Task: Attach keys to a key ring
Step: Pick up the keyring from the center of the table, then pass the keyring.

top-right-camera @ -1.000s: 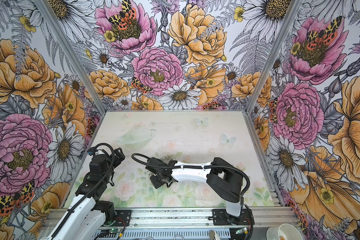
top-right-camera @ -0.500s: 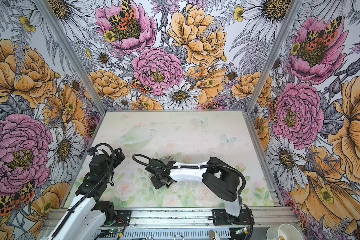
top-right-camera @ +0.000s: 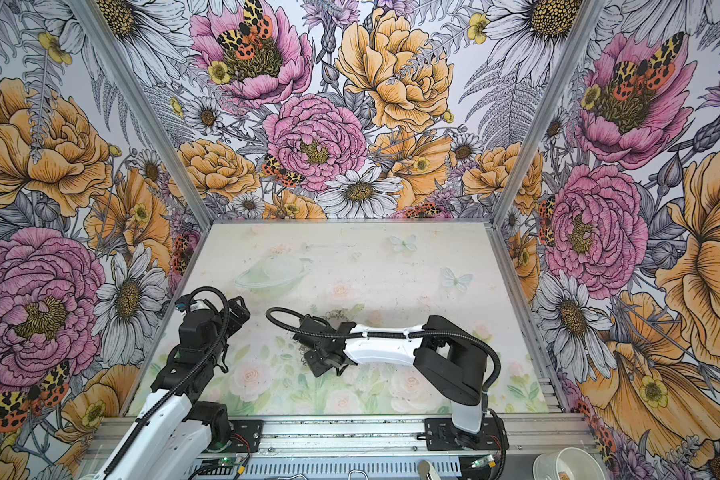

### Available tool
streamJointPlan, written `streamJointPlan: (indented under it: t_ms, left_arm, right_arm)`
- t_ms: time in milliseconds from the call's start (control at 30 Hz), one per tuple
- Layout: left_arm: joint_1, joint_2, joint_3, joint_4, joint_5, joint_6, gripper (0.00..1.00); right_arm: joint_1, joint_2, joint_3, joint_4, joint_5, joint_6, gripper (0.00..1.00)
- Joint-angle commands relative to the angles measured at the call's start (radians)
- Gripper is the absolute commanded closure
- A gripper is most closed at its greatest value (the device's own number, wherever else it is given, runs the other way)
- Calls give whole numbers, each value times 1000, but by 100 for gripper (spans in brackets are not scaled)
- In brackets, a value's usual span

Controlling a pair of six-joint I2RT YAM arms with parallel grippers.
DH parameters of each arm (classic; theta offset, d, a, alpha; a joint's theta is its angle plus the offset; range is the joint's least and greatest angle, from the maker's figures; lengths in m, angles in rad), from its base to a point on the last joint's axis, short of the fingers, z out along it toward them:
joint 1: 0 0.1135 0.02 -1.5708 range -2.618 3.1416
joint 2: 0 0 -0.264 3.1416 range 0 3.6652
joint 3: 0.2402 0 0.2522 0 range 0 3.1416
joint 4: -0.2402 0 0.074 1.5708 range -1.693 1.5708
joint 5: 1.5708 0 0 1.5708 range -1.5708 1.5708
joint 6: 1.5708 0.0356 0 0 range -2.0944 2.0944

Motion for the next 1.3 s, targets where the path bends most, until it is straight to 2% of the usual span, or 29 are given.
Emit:
streamJointPlan:
  t_ms: [0,167,333,500,700,867,967,1133,1267]
  left_arm:
    - [7,23,12,76,102,21,1]
    - [-62,112,63,209,211,43,2]
    - [-233,232,170,289,248,176,4]
    - [-310,326,196,454,387,258,5]
    - [-330,397,179,600,554,320,11]
    - [-347,424,88,786,683,359,14]
    - [-353,433,25,918,751,385,24]
    - [-354,439,-50,1071,849,420,31]
    - [-373,458,-88,1178,910,465,37]
  right_arm:
    - [-19,-133,-19,0,94,-111,100]
    - [-62,-243,-32,0,155,-260,100]
    - [-119,-313,-18,4,226,-391,100]
    - [-172,-351,-10,33,215,-494,100]
    - [-236,-419,-76,127,66,-564,100]
    - [-302,-503,-181,253,-106,-575,100]
    - [-325,-551,-236,317,-200,-591,100]
    - [-358,-632,-325,426,-367,-638,100]
    - [-368,-683,-406,546,-444,-660,100]
